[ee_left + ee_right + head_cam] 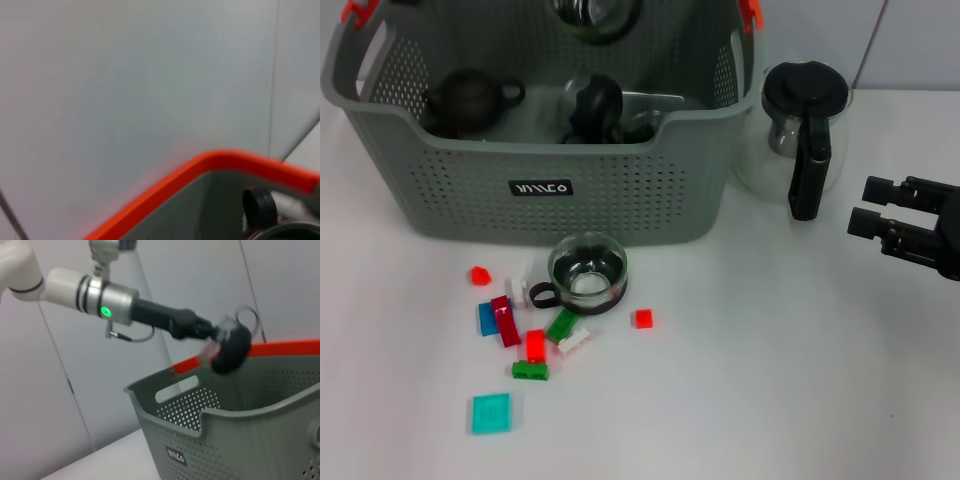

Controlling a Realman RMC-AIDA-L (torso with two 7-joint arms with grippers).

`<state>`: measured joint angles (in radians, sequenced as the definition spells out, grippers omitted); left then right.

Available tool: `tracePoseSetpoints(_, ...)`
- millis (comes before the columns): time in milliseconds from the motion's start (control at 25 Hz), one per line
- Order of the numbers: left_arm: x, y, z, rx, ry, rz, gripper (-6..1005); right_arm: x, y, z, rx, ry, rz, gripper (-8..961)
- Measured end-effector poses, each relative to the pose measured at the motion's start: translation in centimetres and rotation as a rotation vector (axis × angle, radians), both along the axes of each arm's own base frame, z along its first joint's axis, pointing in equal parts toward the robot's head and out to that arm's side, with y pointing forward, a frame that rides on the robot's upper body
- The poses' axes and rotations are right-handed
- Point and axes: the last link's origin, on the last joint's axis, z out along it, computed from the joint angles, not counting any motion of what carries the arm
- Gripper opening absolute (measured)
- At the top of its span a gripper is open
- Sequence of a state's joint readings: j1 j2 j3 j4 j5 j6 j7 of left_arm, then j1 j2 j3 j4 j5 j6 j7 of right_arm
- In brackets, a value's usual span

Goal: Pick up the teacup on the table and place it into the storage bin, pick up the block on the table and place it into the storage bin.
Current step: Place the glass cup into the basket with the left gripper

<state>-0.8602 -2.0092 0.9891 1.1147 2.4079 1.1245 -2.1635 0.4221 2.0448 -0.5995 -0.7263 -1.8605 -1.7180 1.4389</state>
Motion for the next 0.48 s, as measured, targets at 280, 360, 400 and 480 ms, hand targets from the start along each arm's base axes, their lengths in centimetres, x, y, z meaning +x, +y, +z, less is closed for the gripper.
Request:
tracePoseSetpoints(280, -0.1, 0.7, -4.3, 0.007, 0.223, 0.016, 43, 0.2, 0.0, 0.2, 0.012, 0.007, -0.010, 606)
tracePoseSetpoints(360, -0.1, 0.8, -5.5, 0.012, 0.285, 0.019, 43, 0.2, -0.1, 0.2, 0.013, 0.008, -0.012, 606)
tracePoseSetpoints(400, -0.1, 0.8, -5.9, 0.015, 0.310, 0.017, 43, 0.2, -0.1, 0.2, 0.013, 0.008, -0.013, 606)
tracePoseSetpoints(480, -0.1, 0.8, -6.7, 0.010, 0.336, 0.011, 43, 0.3, -0.1, 0.2, 0.013, 0.009, -0.014, 606)
